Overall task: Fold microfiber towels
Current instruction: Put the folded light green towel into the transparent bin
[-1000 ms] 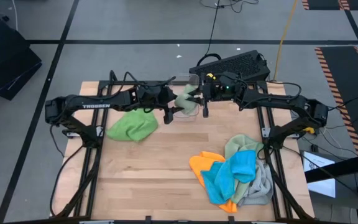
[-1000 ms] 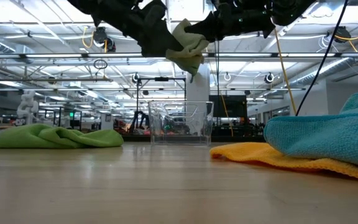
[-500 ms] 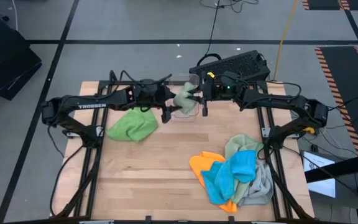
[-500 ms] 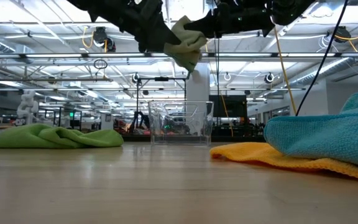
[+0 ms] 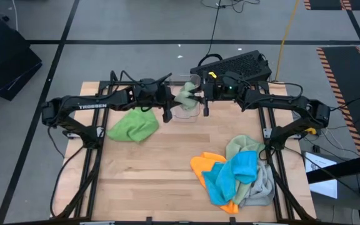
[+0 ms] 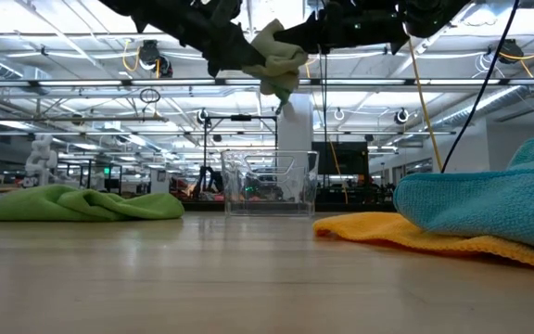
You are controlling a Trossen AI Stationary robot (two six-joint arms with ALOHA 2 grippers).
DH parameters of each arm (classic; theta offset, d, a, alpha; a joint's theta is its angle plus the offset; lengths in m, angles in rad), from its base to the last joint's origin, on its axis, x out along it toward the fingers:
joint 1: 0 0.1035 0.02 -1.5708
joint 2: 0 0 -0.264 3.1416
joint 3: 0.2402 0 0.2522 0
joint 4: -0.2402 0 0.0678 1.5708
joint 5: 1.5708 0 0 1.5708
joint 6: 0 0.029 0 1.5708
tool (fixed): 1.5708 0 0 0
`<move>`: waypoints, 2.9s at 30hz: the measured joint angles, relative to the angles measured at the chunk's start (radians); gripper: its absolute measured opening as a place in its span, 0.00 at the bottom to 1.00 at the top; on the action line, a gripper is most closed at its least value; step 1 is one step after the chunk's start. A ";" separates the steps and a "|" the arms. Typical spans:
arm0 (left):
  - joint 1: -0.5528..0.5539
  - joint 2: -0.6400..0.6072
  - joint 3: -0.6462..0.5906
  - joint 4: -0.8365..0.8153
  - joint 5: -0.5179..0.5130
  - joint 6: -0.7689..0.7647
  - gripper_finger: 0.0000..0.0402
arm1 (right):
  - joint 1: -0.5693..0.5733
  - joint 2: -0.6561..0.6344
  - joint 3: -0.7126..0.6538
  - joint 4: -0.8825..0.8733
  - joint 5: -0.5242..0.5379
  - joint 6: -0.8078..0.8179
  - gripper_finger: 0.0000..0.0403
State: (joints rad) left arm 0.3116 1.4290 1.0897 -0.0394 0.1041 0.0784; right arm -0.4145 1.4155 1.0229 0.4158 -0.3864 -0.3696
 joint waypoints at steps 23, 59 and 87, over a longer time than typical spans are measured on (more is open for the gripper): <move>0.078 -0.099 -0.001 -0.011 0.187 0.082 0.11 | -0.018 -0.239 -0.253 0.127 0.093 0.295 0.91; 0.024 -0.102 -0.001 0.050 0.116 -0.100 0.13 | 0.087 0.068 -0.229 0.639 -0.037 0.420 0.98; 0.020 -0.048 0.001 0.113 0.010 -0.161 0.15 | 0.072 0.068 -0.230 0.627 0.175 0.354 0.14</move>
State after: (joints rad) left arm 0.3317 1.3811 1.0908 0.0733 0.1140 -0.0823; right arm -0.3421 1.4830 0.7930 1.0431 -0.2115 -0.0158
